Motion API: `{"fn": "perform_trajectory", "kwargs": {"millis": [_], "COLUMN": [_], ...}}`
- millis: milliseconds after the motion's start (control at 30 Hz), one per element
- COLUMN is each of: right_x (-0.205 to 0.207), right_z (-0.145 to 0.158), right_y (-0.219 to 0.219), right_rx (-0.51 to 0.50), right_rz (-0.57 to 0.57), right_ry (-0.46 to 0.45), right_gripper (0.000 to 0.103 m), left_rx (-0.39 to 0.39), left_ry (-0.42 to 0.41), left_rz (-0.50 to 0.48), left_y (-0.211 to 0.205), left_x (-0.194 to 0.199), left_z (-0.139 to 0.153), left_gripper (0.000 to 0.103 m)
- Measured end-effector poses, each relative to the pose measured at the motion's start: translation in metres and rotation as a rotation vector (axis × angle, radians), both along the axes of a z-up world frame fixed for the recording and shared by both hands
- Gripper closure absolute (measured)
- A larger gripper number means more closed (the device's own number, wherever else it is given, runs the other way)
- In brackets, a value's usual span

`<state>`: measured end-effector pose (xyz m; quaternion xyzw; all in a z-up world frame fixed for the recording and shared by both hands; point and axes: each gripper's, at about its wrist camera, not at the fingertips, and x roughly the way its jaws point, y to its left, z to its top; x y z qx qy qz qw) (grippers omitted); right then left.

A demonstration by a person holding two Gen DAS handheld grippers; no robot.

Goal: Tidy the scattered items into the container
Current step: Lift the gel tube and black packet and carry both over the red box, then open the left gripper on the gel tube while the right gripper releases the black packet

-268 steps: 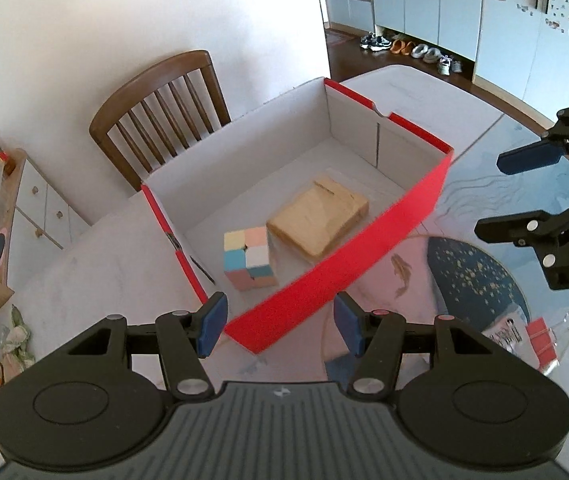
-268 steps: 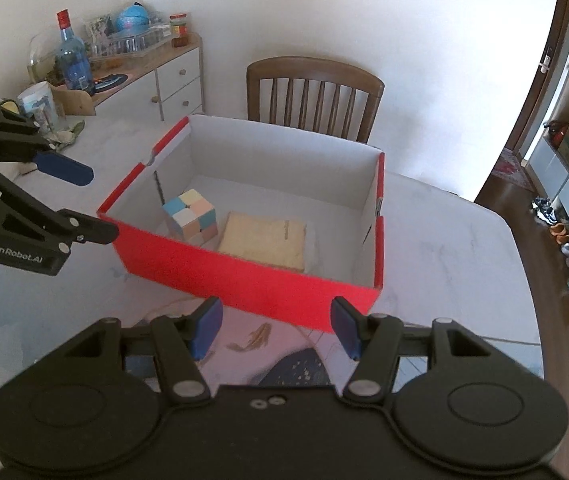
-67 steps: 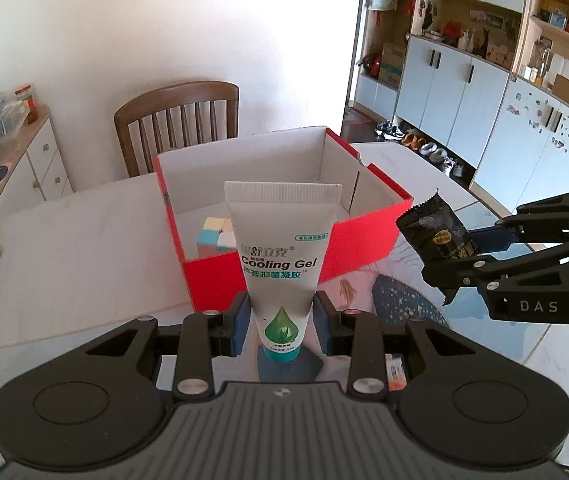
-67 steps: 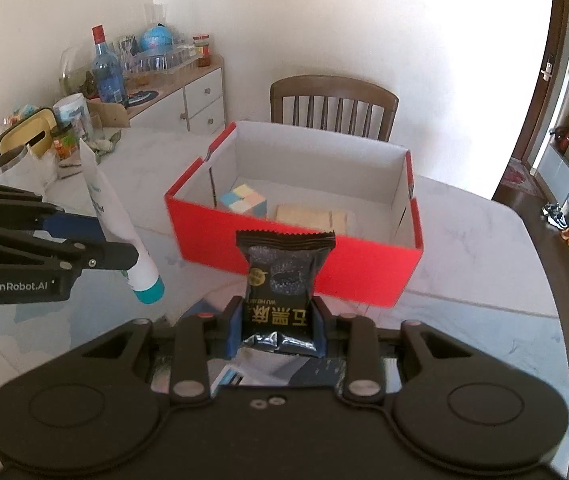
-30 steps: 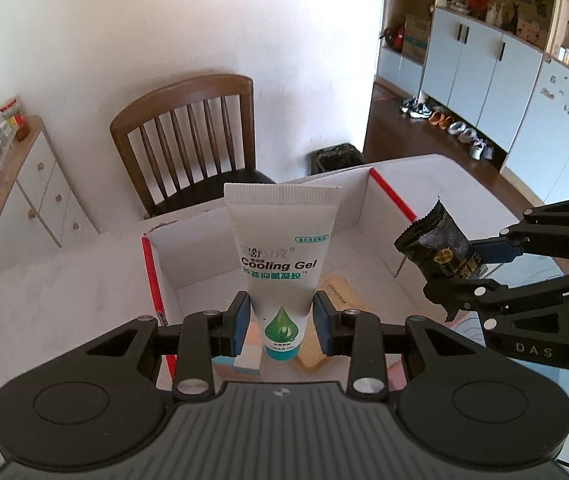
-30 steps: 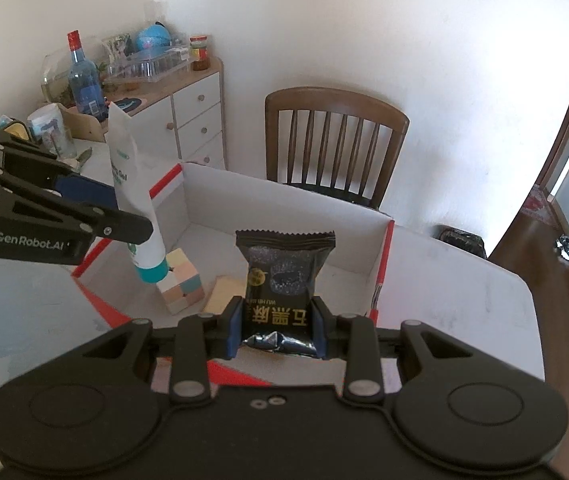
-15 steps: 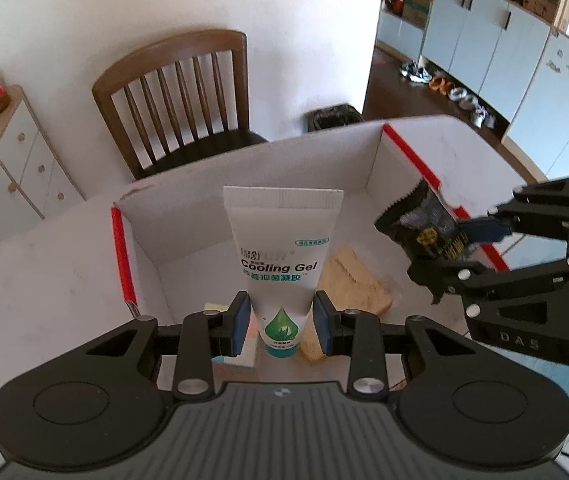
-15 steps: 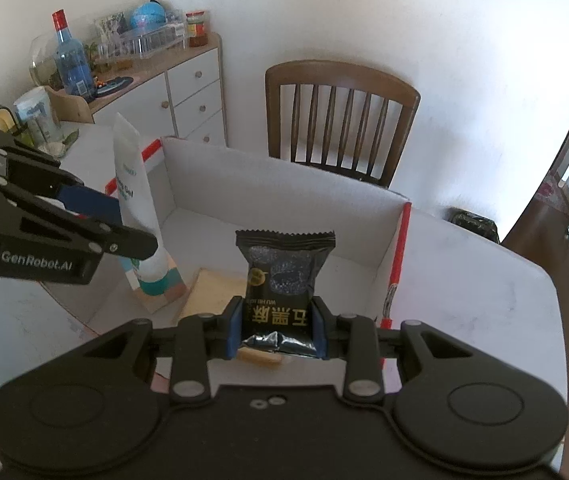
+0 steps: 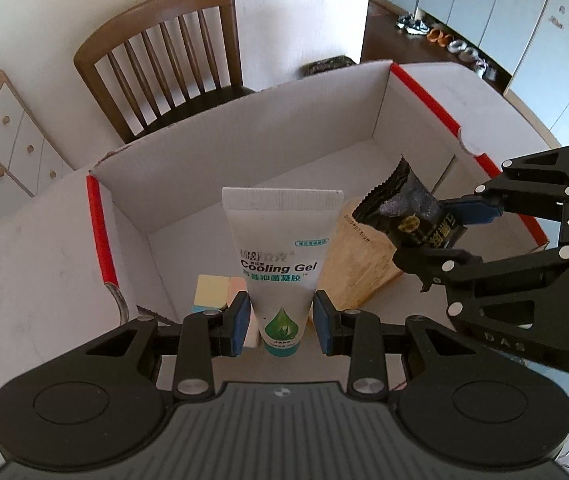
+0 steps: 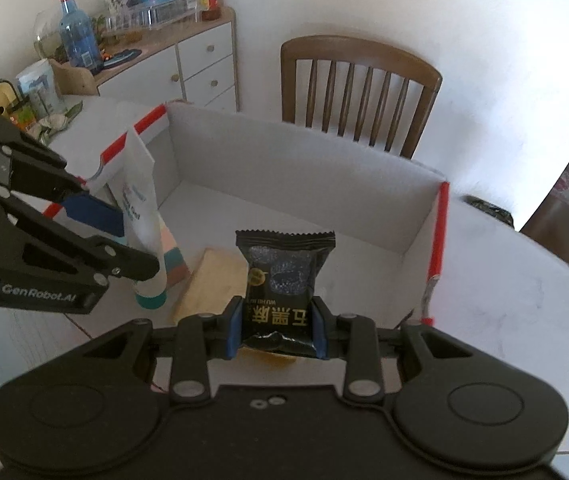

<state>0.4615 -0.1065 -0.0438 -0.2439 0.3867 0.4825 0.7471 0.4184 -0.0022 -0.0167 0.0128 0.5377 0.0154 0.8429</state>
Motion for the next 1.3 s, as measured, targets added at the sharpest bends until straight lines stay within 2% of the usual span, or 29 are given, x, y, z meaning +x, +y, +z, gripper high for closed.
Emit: {"fn": "perform_trajectory", "kwargs": {"millis": [267, 833, 1200, 1300], "right_x": [0.006, 0.016, 0.017, 0.018], "right_z": [-0.007, -0.032, -0.039, -0.038], "right_y": [0.010, 0.028, 0.029, 0.029], "right_rx": [-0.014, -0.076, -0.094, -0.091], "right_rz": [0.006, 0.013, 0.023, 0.008], "right_ry": [0.023, 0.063, 0.096, 0.084], "right_gripper": [0.000, 0.000, 0.000, 0.000], "left_rx": [0.019, 0.048, 0.048, 0.052], "left_ry": [0.042, 0.087, 0.113, 0.100], "left_rz": [-0.016, 0.025, 0.050, 0.057], "left_y": [-0.002, 0.018, 0.016, 0.013], "left_x": [0.021, 0.058, 0.065, 0.062], "left_z": [-0.014, -0.040, -0.048, -0.046], "left_gripper": [0.071, 0.071, 0.070, 0.061]}}
